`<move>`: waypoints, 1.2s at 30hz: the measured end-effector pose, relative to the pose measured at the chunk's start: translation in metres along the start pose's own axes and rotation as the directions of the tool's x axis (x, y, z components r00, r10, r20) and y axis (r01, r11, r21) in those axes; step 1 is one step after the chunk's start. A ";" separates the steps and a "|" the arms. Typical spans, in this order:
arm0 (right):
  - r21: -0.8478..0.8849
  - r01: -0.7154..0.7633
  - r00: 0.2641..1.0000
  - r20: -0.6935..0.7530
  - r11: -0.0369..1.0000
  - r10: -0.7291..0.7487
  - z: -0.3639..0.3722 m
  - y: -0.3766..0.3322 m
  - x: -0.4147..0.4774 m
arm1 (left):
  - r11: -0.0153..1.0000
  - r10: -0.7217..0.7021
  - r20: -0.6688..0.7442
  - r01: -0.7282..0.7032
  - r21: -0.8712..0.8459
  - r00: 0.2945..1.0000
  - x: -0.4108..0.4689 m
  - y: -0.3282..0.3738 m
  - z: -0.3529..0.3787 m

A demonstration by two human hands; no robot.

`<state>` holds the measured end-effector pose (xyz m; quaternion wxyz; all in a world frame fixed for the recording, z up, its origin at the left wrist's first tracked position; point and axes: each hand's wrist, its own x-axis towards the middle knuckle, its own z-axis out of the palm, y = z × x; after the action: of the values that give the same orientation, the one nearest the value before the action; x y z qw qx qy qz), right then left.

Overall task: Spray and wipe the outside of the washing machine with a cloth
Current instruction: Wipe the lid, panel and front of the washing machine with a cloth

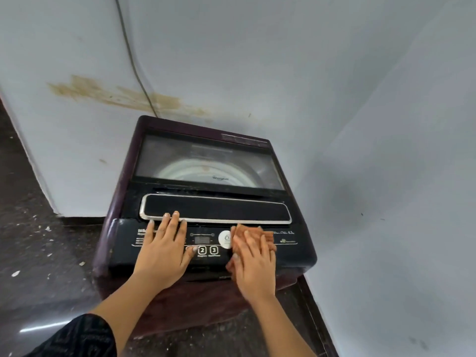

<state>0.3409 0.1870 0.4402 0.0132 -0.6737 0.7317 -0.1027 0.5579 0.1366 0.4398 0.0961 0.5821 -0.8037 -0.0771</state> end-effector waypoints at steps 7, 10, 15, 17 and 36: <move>0.004 0.226 0.973 0.055 0.974 -0.225 -0.003 0.046 -0.009 | 0.999 0.005 0.008 -0.005 0.045 1.000 0.011 0.052 0.008; 0.014 -0.032 0.998 -0.053 0.999 0.032 -0.006 0.091 -0.006 | 0.999 -0.007 0.011 0.007 0.046 1.000 0.014 0.064 0.008; 0.028 -0.245 0.968 -0.040 0.969 0.246 -0.013 0.114 0.026 | 0.994 -0.080 0.020 0.078 0.077 0.997 0.008 0.085 0.015; 0.040 -0.106 0.991 -0.078 0.994 0.109 -0.008 0.117 0.011 | 0.989 -0.126 0.028 0.123 0.076 0.992 0.007 0.095 0.019; 0.465 -0.428 0.805 -0.195 0.775 0.561 0.024 0.103 -0.005 | 0.994 -0.029 -0.066 0.036 0.103 0.997 -0.011 0.094 0.035</move>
<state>0.2443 0.1959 0.3986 0.0571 -0.4107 0.8397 -0.3507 0.4660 0.1764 0.4269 0.0900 0.6016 -0.7935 -0.0179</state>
